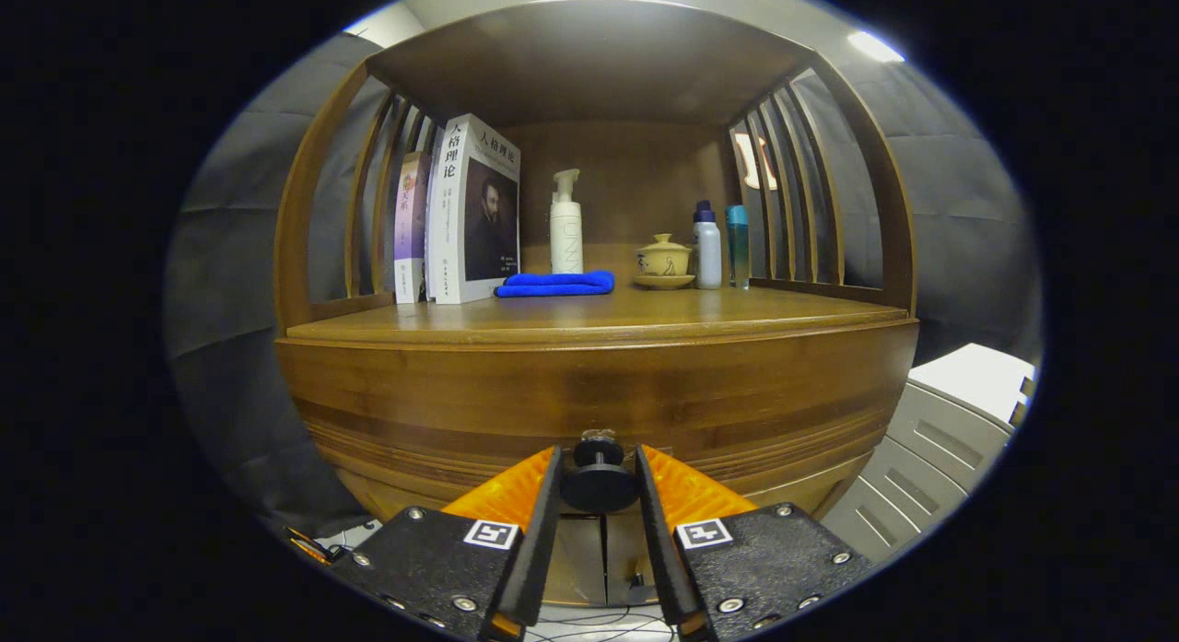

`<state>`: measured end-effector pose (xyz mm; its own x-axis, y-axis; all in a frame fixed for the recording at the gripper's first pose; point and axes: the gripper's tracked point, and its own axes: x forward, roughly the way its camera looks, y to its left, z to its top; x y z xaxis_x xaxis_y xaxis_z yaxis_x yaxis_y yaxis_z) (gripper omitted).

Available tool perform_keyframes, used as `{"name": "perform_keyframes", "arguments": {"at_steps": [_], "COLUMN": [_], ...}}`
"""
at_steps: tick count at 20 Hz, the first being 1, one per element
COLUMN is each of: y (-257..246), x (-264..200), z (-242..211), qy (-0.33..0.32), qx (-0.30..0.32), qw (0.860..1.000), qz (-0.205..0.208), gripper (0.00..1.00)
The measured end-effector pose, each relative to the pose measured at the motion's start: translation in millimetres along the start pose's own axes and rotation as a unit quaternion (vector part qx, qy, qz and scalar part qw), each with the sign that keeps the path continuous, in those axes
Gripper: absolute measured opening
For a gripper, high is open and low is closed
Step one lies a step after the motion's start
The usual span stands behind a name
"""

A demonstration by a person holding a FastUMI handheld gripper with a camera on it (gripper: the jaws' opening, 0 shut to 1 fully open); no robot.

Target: Pull open the drawer, take out the items inside it, and place them on the countertop above the cabinet.

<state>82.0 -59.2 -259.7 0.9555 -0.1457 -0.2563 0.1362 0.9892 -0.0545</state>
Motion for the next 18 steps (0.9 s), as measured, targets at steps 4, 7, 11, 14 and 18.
{"name": "perform_keyframes", "arguments": {"at_steps": [4, 7, 11, 14, 18], "y": [-1, -2, -5, -7, -8], "x": [0, -2, -27, -52, -91], "z": [-1, -3, -7, -11, -17], "qy": [-0.006, 0.000, 0.000, 0.002, 0.005], "qx": [-0.004, -0.002, 0.005, 0.004, 0.002], "qw": [1.000, 1.000, 1.000, 1.000, 1.000], "qz": [0.000, 0.000, 0.003, 0.002, 0.003], "gripper": [0.38, 0.33, 0.33, 0.33, 0.33]}}
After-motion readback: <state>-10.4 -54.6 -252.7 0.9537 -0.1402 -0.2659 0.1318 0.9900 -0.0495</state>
